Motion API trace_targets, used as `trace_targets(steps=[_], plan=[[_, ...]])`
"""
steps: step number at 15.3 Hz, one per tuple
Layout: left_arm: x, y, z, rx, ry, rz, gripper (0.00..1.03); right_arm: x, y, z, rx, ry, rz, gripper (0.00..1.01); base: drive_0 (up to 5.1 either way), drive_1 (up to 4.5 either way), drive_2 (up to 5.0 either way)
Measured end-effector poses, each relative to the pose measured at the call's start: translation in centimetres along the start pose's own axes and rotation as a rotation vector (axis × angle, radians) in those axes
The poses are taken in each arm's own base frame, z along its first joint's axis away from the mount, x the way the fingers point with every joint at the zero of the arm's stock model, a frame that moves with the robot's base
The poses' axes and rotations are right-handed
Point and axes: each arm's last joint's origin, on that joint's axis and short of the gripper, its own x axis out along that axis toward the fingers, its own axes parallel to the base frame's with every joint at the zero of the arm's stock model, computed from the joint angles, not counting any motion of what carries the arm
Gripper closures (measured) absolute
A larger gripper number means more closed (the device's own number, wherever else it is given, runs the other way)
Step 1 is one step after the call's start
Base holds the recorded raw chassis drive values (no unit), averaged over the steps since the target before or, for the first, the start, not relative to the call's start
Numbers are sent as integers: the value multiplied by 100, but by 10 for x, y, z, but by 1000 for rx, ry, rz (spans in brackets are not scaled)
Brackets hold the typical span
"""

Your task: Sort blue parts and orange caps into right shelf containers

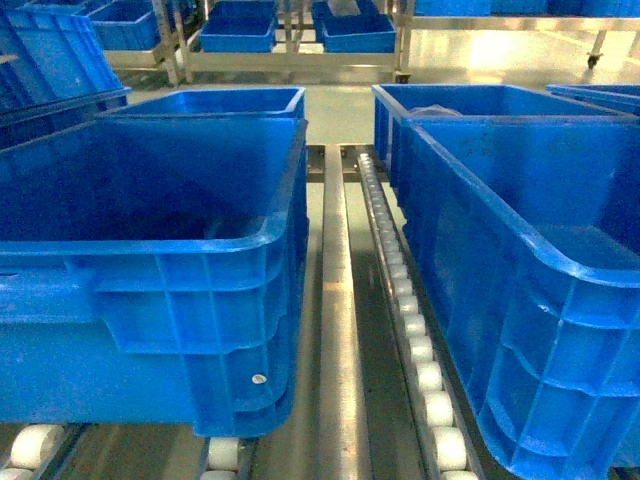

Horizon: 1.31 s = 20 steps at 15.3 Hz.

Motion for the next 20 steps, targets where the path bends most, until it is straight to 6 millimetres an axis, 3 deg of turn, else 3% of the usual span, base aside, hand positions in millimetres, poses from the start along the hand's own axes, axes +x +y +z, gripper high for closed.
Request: trace_targets(steps=[8, 20], plan=[[-19, 0, 7, 0, -32, -1, 101, -18, 0, 5, 0, -18, 0, 99, 0, 0, 0], [-28, 0, 8, 0, -31, -1, 101, -27, 0, 5, 0, -19, 0, 99, 0, 0, 0]])
